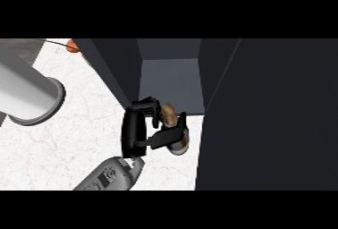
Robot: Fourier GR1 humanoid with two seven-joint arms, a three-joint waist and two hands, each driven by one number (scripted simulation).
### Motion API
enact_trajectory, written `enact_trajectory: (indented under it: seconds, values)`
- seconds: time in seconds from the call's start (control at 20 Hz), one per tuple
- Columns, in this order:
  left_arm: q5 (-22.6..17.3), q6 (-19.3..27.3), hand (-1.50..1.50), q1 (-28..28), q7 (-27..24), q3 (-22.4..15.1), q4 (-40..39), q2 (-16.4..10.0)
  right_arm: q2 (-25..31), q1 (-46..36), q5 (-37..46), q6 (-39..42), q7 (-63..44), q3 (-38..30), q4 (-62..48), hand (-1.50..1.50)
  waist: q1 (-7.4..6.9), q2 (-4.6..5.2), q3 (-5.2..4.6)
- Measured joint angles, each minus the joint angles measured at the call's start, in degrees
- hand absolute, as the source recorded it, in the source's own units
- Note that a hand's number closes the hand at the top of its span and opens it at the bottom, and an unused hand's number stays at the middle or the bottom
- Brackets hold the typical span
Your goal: Pick up the wine, place it into the cabinet and close the cabinet
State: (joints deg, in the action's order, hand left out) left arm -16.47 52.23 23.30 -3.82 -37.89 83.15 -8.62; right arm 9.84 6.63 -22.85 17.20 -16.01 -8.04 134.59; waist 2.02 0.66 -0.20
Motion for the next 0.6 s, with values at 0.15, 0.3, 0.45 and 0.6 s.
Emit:
enact_trajectory:
  seconds: [0.15,0.3,0.45,0.6]
  values:
    - [-1.97,-5.98,1.5,0.27,-6.94,3.88,-8.44,3.28,-0.09,-0.57,-0.3,-0.52,-0.68,-0.29,-0.15,-1.5,-0.46,-0.2,0.06]
    - [-3.75,-10.05,1.5,2.35,-12.76,7.53,-16.68,6.0,0.23,-0.36,-0.86,-0.2,-1.47,-1.1,0.01,-1.5,-0.67,-0.33,0.1]
    - [-5.67,-13.72,1.5,6.04,-17.19,11.25,-24.51,7.27,0.93,-1.11,-1.93,0.44,-1.78,-2.66,-0.6,-1.5,-0.74,-0.38,0.13]
    - [-9.33,-15.64,1.5,8.54,-21.97,12.29,-29.64,7.95,0.72,-1.21,-2.36,0.2,-2.59,-2.72,-0.26,-1.5,-0.71,-0.45,0.15]
